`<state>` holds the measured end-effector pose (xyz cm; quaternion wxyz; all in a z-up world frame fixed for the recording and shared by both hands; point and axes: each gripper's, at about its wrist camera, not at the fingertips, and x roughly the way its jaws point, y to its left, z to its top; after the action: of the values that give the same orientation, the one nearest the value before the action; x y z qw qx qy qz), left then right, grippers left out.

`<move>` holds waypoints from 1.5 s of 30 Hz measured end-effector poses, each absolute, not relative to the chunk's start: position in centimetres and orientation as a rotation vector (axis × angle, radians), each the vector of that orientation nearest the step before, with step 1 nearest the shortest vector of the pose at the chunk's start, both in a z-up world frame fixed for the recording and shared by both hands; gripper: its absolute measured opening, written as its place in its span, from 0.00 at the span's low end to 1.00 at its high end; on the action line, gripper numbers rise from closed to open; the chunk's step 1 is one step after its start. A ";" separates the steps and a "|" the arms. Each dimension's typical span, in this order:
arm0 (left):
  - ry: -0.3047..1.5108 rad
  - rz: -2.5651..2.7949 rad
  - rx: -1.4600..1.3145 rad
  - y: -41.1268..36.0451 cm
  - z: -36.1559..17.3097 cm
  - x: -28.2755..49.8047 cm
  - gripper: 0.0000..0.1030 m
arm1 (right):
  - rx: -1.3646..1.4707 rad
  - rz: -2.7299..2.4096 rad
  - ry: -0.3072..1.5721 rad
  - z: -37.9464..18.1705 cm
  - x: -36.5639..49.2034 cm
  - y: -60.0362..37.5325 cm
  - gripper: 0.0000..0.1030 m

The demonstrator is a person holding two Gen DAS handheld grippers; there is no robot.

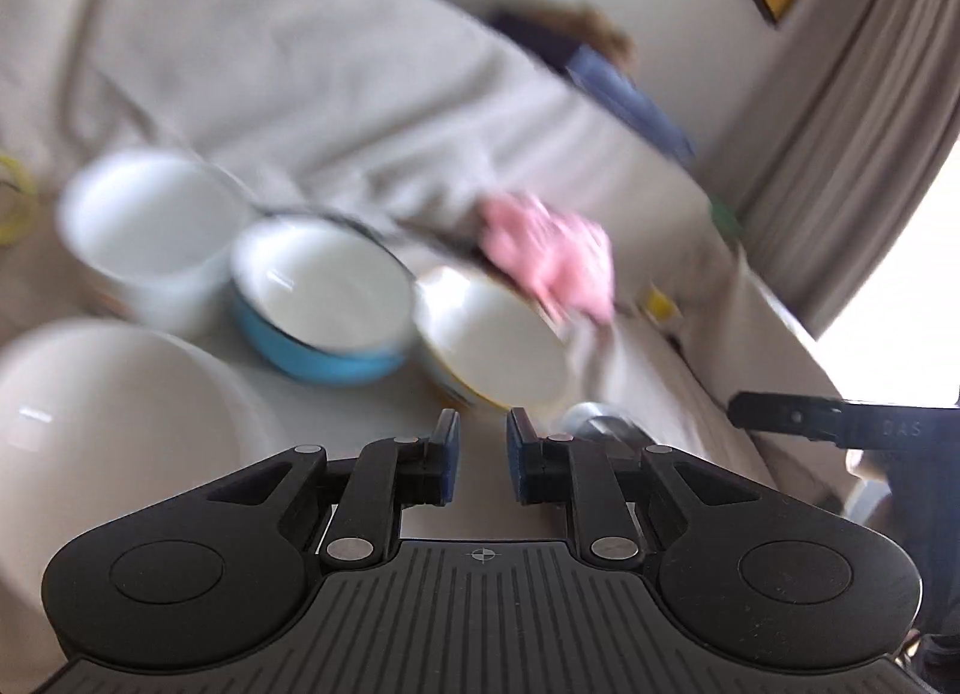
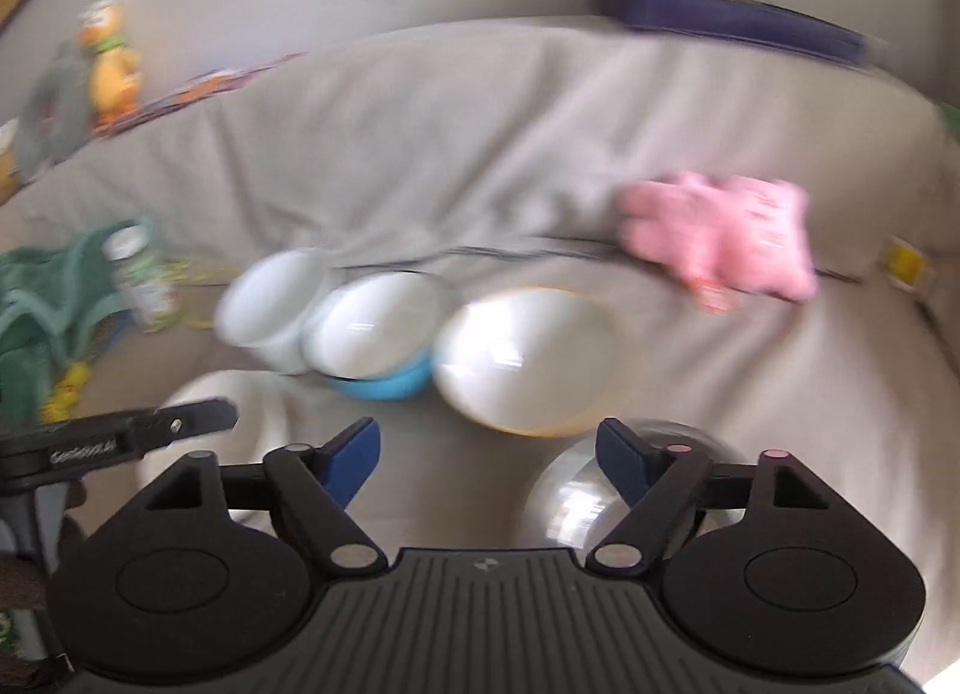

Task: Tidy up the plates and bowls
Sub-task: 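Grasp the rim of the stainless steel bowl with both grippers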

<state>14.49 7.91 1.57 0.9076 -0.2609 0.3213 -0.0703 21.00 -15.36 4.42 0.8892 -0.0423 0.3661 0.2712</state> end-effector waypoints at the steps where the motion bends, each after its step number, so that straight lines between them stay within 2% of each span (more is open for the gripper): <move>1: 0.699 -0.173 -0.546 6.0 0.9 15.9 0.19 | -0.070 0.526 0.776 3.3 21.7 -17.4 0.81; 7: 0.891 -0.088 -0.506 -2.4 -3.0 22.7 0.21 | -0.017 0.396 0.807 -1.7 26.0 -25.2 0.81; 13: 0.988 0.057 -0.412 -5.2 -5.9 25.8 0.22 | 0.177 0.397 0.902 -7.6 30.3 -26.8 0.80; 16: 1.024 0.068 -0.418 -5.5 -7.5 26.3 0.22 | 0.185 0.399 0.942 -9.9 31.4 -25.9 0.66; 18: 1.044 0.058 -0.419 -5.7 -8.5 26.7 0.22 | 0.191 0.420 0.983 -11.1 32.1 -25.1 0.50; 19: 1.037 0.055 -0.410 -5.9 -8.7 26.7 0.22 | 0.189 0.423 0.981 -11.3 32.1 -24.8 0.50; 23: 1.033 0.014 -0.353 -6.6 -8.1 26.1 0.23 | 0.232 0.493 0.999 -10.8 31.9 -24.2 0.44; 32: 1.019 -0.089 -0.236 -5.2 -3.0 18.3 0.23 | 0.210 0.564 1.023 -8.1 25.6 -23.8 0.43; 37: 0.947 -0.048 -0.247 -1.0 0.8 12.6 0.23 | 0.163 0.647 0.986 -4.0 21.1 -20.3 0.45; 45: 0.843 0.088 -0.336 8.6 4.0 6.4 0.24 | 0.059 0.791 0.922 1.7 17.4 -9.6 0.49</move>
<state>6.38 8.57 3.96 0.8979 -0.1622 0.4070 0.0426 17.35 -9.61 1.74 0.8207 0.0277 0.4331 0.3715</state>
